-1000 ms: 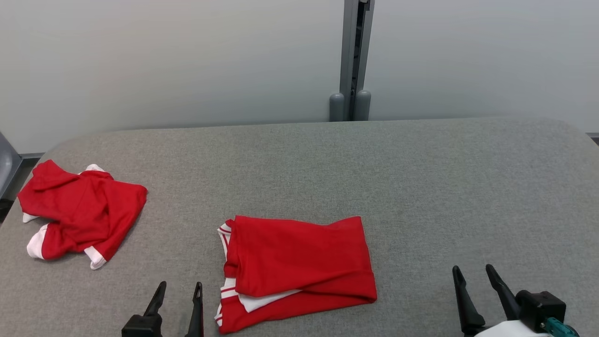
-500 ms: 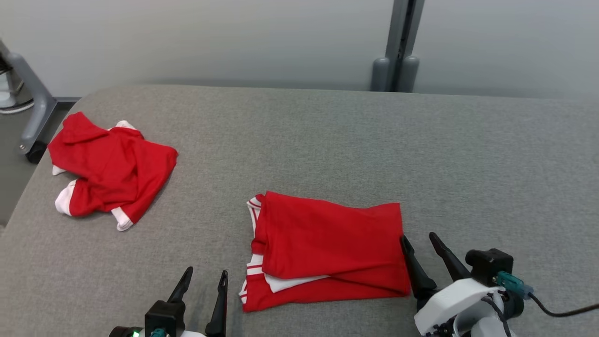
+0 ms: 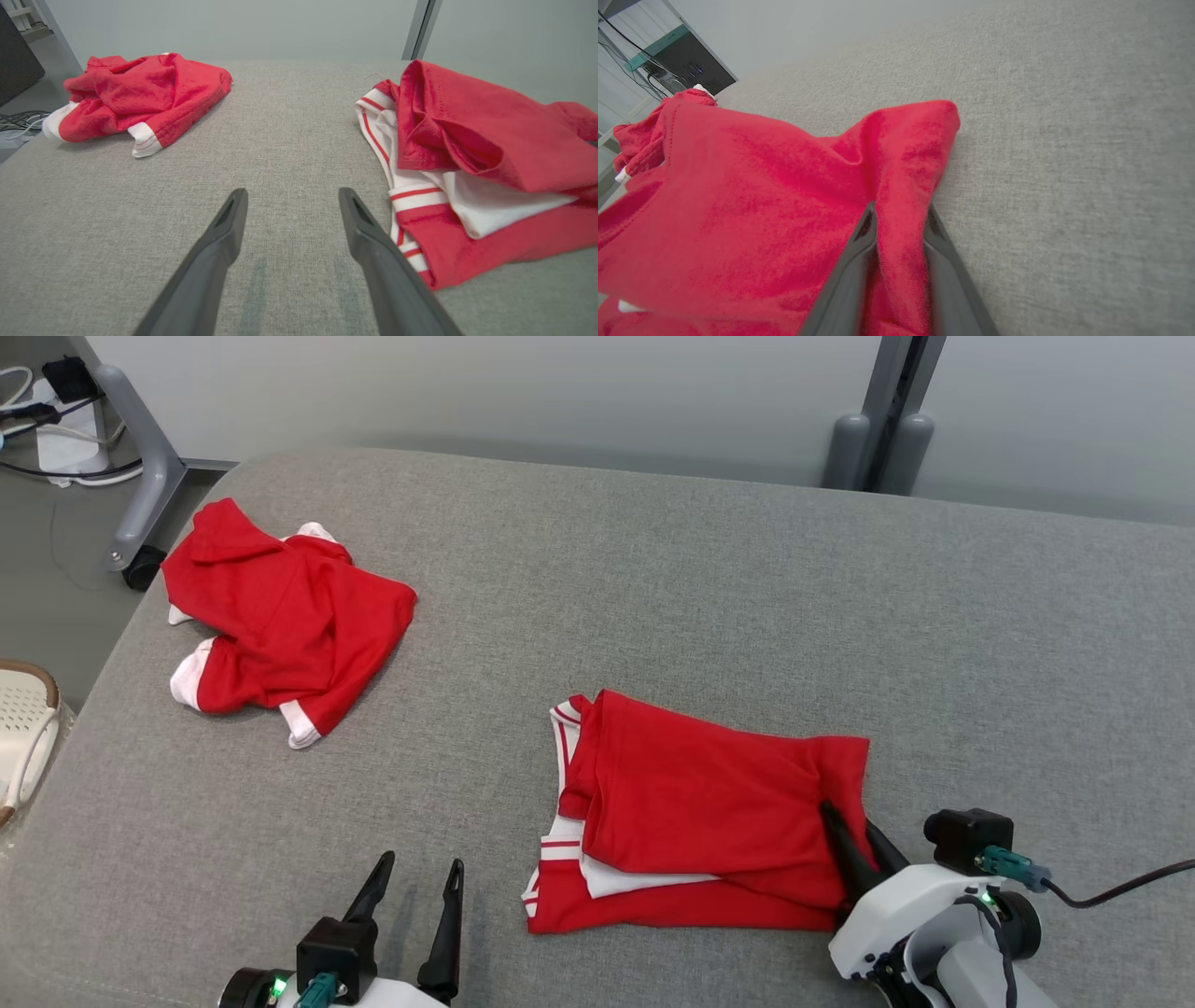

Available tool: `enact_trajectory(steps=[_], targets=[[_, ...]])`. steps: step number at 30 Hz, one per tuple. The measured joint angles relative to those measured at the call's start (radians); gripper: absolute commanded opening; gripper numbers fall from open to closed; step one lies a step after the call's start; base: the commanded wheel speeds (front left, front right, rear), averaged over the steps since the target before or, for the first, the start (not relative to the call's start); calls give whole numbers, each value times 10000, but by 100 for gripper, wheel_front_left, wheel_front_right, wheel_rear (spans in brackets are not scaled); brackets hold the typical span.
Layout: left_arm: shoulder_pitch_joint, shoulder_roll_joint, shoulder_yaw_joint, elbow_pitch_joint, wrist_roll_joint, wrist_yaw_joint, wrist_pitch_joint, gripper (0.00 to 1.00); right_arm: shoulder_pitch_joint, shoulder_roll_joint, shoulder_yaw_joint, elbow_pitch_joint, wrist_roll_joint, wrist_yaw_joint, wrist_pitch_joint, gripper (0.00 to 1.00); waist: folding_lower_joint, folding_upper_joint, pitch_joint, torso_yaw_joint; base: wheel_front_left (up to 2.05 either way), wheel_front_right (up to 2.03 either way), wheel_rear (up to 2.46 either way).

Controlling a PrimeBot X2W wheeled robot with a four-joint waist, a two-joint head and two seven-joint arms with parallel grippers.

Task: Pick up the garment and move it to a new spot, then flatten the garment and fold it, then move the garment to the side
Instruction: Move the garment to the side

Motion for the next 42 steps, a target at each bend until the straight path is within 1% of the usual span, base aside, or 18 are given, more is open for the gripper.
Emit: enact_trajectory(steps=[1, 6, 10, 12, 13, 19, 26, 32, 35, 37, 42], targets=[[0, 0, -6, 12, -23, 4, 0, 100, -30, 2, -35, 0, 35, 0, 0, 0, 0, 0, -6, -7, 0, 0, 0], [2, 2, -128, 25, -65, 8, -2, 100, -32, 31, -408, -286, -134, 2, 8, 0, 0, 0, -95, -179, 0, 0, 0], [0, 4, -253, 12, -42, -31, 0, 100, 27, 27, -635, -506, -374, 2, 8, 0, 0, 1, -195, -429, 0, 0, 0], [-4, 8, -368, -27, -21, -84, -2, 100, 130, 31, -675, -629, -464, 2, 8, 0, 0, 0, -259, -690, 0, 0, 0], [-15, 0, -466, -54, -17, -107, -2, 100, 244, 29, -629, -723, -550, 2, 8, 0, 0, 0, -322, -1037, 0, 0, 0], [-285, 0, -779, -128, -29, -119, -2, 100, 456, 19, -454, -844, -698, 2, 8, 0, 0, 0, -454, -2458, 0, 0, 0], [-473, -2, -1122, -182, -230, -90, -2, 100, 661, 4, -318, -1070, -890, 2, 8, 0, 0, 0, -530, -4417, 0, 0, 0], [-631, -6, -1271, -194, -224, -15, -2, 100, 772, -6, -184, -1235, -773, 2, 8, 0, 0, 0, -504, -5865, 0, 0, 0], [-672, -13, -1298, -194, -173, -17, 0, 100, 744, -6, -109, -1363, -688, 0, 8, 0, 0, 0, -408, -6344, 0, 0, 0], [-783, -15, -1310, -196, -113, -35, -2, 100, 662, -21, -75, -1432, -685, 0, 8, 0, 0, 0, -264, -6478, 0, 0, 0], [-835, -4, -1129, -104, 48, -105, 0, 100, 298, -12, -192, -1476, -771, 0, 8, 0, 0, 0, 67, -6306, 0, 0, 0]])
